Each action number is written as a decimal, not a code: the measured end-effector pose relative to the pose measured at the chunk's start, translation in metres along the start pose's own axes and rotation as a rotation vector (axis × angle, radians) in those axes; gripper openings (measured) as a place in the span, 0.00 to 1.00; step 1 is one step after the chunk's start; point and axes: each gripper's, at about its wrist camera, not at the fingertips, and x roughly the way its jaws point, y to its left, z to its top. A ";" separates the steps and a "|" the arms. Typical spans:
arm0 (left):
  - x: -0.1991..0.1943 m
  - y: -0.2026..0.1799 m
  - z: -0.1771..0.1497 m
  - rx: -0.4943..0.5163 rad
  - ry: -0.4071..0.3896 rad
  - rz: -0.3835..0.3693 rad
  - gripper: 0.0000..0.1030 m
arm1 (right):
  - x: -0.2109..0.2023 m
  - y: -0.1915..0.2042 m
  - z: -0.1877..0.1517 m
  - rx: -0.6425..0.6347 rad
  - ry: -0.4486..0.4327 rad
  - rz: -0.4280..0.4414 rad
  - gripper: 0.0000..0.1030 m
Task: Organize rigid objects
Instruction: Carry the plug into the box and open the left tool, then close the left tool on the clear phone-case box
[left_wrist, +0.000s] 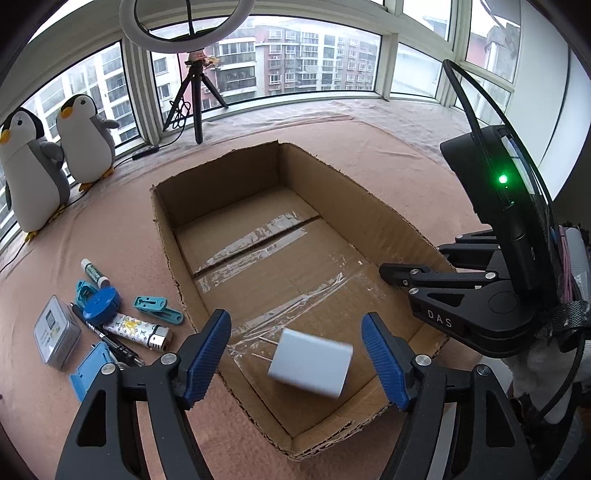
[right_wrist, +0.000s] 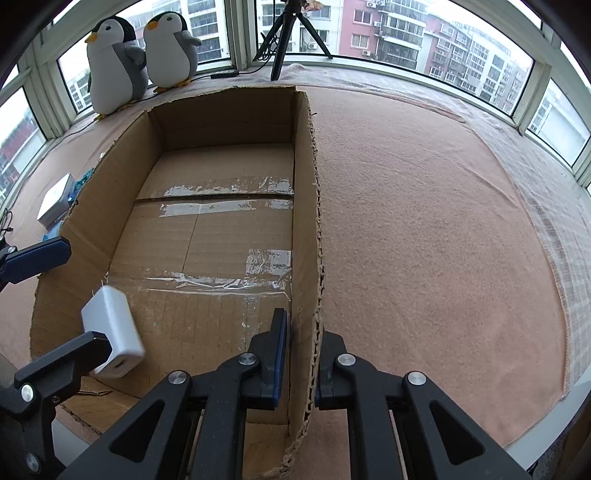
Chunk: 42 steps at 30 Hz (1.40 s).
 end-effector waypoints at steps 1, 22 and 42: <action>-0.002 0.000 0.000 -0.004 -0.002 -0.001 0.75 | 0.000 0.000 0.000 -0.001 0.000 -0.001 0.10; -0.078 0.154 -0.019 -0.334 -0.024 0.245 0.83 | -0.001 0.005 0.000 -0.030 -0.002 -0.022 0.12; 0.009 0.303 -0.023 -0.756 0.154 0.313 0.83 | -0.001 0.005 0.000 -0.030 -0.006 -0.021 0.13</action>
